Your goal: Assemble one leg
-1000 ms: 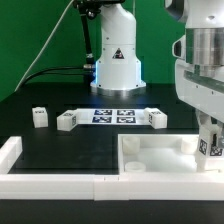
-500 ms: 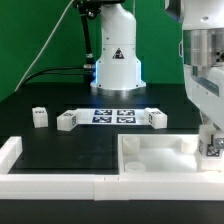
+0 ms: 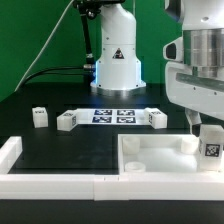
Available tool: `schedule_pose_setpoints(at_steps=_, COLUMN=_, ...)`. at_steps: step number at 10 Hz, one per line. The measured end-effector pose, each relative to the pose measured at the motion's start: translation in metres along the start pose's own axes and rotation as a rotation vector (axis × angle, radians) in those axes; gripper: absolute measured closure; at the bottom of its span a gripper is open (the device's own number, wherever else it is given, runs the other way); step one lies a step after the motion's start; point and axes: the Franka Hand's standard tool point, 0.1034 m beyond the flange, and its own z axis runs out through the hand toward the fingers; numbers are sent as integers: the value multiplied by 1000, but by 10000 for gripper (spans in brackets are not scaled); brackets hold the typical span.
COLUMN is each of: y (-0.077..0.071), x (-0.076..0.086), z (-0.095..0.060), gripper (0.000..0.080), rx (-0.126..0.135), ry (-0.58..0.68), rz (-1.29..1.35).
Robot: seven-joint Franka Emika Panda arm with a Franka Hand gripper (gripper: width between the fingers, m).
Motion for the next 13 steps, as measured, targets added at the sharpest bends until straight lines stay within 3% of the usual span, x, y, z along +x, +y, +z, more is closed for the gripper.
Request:
schedule_pose_setpoints(at_steps=2, y=-1, x=2, z=-1, gripper=150, rx=-9, ry=8, rz=-252)
schedule_pose_setpoints(at_steps=4, y=-3, x=3, z=-4, gripper=150, rx=-63, ry=43, rz=-585)
schedule_pose_setpoints(at_steps=8, y=0, x=12, z=-4, gripper=150, rx=-74, ry=40, rz=-863)
schedule_pose_setpoints(at_steps=9, y=0, x=11, z=-4, gripper=283, rx=-74, ry=40, rz=-864)
schedule_pose_setpoints(at_steps=10, y=0, x=11, z=-4, gripper=283, rx=-74, ry=40, rz=-864)
schedule_pose_setpoints(at_steps=11, y=0, x=11, z=-4, gripper=423, rx=-74, ry=40, rz=-863)
schedule_pose_setpoints(at_steps=12, y=0, x=11, z=-4, gripper=508, rx=-74, ry=40, rz=-863)
schedule_pose_setpoints(at_steps=13, y=0, x=11, z=-4, gripper=508, rx=-72, ry=40, rz=-843)
